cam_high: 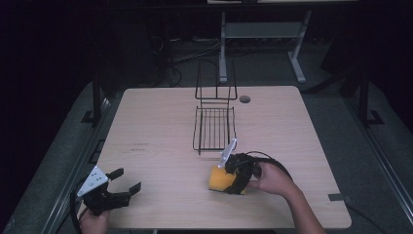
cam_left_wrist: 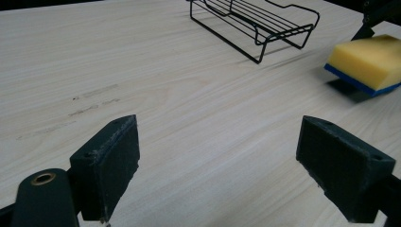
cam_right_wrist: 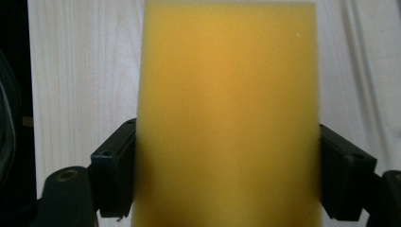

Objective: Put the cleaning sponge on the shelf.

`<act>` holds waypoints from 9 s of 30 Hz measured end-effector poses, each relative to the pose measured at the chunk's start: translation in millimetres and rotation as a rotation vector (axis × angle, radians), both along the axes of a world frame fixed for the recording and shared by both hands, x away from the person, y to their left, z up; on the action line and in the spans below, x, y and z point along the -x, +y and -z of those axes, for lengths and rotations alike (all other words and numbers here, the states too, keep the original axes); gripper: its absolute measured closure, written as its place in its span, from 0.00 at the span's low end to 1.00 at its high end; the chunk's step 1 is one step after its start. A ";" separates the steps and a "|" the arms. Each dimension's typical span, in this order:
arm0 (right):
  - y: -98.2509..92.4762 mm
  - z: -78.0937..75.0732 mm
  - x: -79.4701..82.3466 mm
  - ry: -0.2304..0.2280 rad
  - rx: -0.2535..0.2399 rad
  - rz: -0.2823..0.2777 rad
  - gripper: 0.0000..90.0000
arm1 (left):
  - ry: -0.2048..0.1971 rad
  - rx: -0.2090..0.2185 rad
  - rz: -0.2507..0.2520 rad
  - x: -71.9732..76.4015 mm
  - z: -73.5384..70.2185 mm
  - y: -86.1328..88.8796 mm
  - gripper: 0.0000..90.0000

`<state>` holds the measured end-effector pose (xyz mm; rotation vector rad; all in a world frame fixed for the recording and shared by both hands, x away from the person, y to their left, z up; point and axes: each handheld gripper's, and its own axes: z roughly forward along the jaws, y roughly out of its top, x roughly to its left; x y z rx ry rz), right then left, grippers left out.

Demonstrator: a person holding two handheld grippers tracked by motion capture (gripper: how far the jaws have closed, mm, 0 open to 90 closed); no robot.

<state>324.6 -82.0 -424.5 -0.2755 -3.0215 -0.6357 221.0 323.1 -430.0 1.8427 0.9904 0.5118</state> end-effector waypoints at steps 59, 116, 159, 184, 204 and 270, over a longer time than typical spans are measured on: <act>31.1 -35.5 -52.9 0.017 -0.023 -0.030 0.24 | -0.010 0.014 -0.029 3.0 -0.8 11.8 0.15; 37.5 -37.6 -133.1 0.073 0.011 0.016 0.24 | 0.003 0.023 -0.024 -3.2 1.8 12.7 0.15; 37.7 -15.0 -165.0 0.070 0.010 0.051 0.24 | 0.009 0.021 -0.023 -3.4 2.8 13.1 0.15; 34.3 -25.8 -161.6 0.050 -0.019 0.076 0.18 | 0.010 0.024 -0.018 -3.2 2.8 11.4 0.15; 22.3 -37.0 -155.8 0.031 -0.060 0.094 0.17 | 0.013 0.022 -0.013 -3.8 2.8 9.4 0.15; -70.8 -27.1 -113.5 0.014 -0.076 0.257 0.17 | 0.015 0.012 0.002 -4.0 3.1 3.6 0.15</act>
